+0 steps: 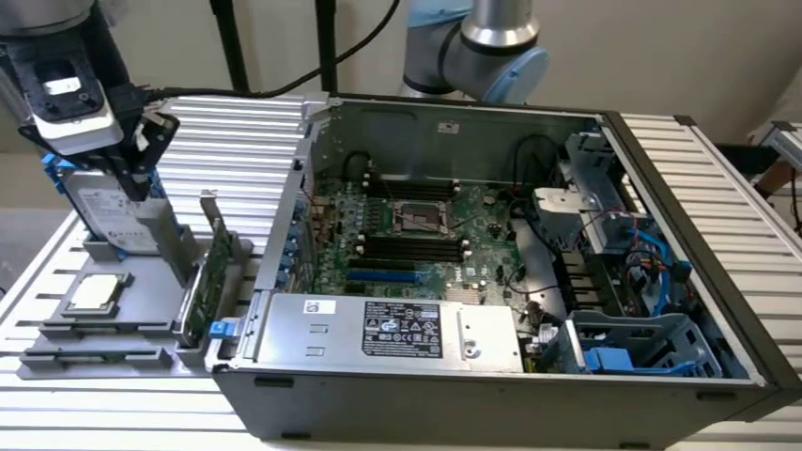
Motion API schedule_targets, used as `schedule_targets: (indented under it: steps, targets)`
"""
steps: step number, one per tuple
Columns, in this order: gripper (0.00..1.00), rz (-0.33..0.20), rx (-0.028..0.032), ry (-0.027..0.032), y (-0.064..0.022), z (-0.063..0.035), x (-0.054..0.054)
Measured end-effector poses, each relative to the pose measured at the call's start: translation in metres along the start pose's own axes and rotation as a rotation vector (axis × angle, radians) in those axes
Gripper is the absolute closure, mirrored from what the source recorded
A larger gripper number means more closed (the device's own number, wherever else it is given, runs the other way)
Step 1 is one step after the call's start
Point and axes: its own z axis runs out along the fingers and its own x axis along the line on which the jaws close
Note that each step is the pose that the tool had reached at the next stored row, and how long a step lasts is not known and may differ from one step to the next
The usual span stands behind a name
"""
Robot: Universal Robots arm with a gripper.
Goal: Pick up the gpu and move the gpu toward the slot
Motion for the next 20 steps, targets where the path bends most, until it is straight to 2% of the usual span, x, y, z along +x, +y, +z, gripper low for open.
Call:
schedule_targets:
  steps: [11, 14, 20]
  targets:
    - [0.89, 0.0, 0.0002, -0.0001, -0.0251, 0.0036, -0.037]
    - [0.89, 0.0, 0.0022, 0.0, -0.0274, 0.0056, -0.041]
    - [0.88, 0.0, 0.0022, 0.0003, -0.0276, 0.0058, -0.042]
